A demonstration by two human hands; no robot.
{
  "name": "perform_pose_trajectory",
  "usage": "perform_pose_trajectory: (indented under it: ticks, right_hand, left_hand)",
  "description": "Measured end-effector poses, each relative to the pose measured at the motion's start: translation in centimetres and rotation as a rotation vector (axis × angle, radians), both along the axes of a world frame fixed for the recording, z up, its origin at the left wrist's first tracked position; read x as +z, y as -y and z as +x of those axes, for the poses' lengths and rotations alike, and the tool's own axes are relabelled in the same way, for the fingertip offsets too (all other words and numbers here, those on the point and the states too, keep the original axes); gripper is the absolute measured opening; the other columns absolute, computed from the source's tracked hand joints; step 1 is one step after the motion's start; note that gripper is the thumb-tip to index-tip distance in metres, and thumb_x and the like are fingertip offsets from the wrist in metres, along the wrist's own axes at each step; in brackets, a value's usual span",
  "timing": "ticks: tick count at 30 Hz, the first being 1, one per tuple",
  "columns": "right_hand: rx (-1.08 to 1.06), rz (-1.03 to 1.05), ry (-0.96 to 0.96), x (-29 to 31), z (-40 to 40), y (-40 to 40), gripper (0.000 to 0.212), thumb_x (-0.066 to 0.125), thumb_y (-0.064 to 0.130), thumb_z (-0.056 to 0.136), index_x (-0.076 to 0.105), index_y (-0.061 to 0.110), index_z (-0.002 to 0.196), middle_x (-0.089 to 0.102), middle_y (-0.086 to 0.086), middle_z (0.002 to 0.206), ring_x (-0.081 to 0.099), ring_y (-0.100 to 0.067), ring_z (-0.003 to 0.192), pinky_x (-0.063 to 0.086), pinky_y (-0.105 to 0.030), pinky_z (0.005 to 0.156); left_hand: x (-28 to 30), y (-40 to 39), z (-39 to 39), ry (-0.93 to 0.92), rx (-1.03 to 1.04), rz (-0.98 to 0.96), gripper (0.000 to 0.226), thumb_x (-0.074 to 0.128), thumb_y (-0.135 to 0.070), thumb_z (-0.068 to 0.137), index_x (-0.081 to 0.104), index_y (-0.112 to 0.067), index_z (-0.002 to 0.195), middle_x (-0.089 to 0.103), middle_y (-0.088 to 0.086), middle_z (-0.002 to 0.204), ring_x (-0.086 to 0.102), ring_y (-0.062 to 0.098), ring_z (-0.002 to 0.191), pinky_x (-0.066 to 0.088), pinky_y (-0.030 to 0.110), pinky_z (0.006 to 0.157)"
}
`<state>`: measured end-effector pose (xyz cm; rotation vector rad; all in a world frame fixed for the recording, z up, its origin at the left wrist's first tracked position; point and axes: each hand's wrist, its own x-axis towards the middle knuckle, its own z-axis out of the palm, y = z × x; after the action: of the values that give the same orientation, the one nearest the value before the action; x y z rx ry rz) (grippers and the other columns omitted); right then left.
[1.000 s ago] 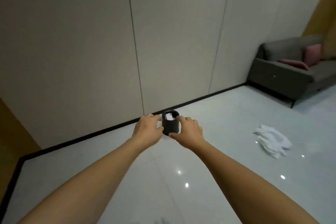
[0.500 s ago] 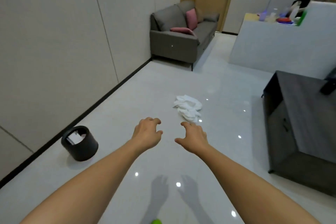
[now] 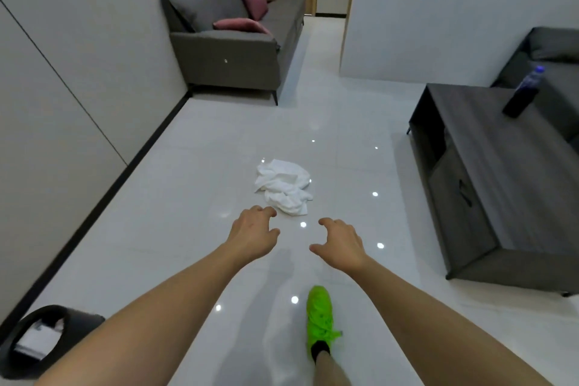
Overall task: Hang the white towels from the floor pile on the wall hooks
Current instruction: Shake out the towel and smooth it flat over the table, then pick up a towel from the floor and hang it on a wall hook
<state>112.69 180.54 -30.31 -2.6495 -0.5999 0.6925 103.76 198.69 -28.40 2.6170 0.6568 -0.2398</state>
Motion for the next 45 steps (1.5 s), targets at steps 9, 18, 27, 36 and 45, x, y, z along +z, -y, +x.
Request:
perform_pose_trajectory:
  ticks: [9,18,27,36,45]
  right_hand:
    - [0.028,-0.033,-0.158,-6.4,20.1,-10.0,0.069,0.064,0.044,0.087,0.038,0.022,0.147,0.048,-0.005,0.141,0.046,-0.028,0.13,0.042,-0.043,0.104]
    - [0.071,-0.104,-0.23,-9.3,33.3,-19.1,0.065,0.066,0.042,0.087,0.043,0.022,0.145,0.053,-0.005,0.137,0.052,-0.027,0.124,0.045,-0.043,0.102]
    - [0.077,-0.216,-0.323,-16.4,42.2,-31.7,0.056,0.063,0.039,0.09,0.048,0.019,0.14,0.057,-0.005,0.132,0.055,-0.025,0.12,0.047,-0.041,0.099]
    - [0.079,-0.358,-0.455,-25.2,51.1,-41.1,0.059,0.061,0.039,0.09,0.046,0.018,0.143,0.054,-0.007,0.138,0.051,-0.027,0.127,0.044,-0.038,0.102]
    - [0.19,-0.372,-0.566,-42.8,62.1,-45.3,0.054,0.06,0.035,0.092,0.048,0.013,0.14,0.058,-0.01,0.135,0.052,-0.028,0.126,0.043,-0.034,0.099]
  left_hand:
    - [-5.4,-10.0,19.2,-0.102,0.081,-0.056,0.045,0.057,-0.034,0.094,0.05,-0.019,0.137,0.052,0.006,0.133,0.052,0.025,0.118,0.046,0.037,0.097]
    - [-8.8,-18.8,30.8,-0.161,0.199,-0.164,0.044,0.057,-0.032,0.094,0.052,-0.018,0.135,0.054,0.008,0.131,0.053,0.027,0.117,0.045,0.034,0.093]
    - [-16.9,-31.6,40.5,-0.211,0.231,-0.291,0.043,0.058,-0.03,0.092,0.053,-0.018,0.134,0.054,0.007,0.129,0.054,0.025,0.114,0.042,0.03,0.089]
    - [-26.4,-42.9,47.5,-0.382,0.263,-0.402,0.042,0.058,-0.027,0.093,0.055,-0.013,0.133,0.056,0.012,0.124,0.054,0.027,0.115,0.038,0.028,0.089]
    - [-40.1,-44.1,56.1,-0.464,0.417,-0.412,0.038,0.061,-0.029,0.092,0.059,-0.016,0.128,0.059,0.009,0.122,0.056,0.027,0.114,0.038,0.03,0.094]
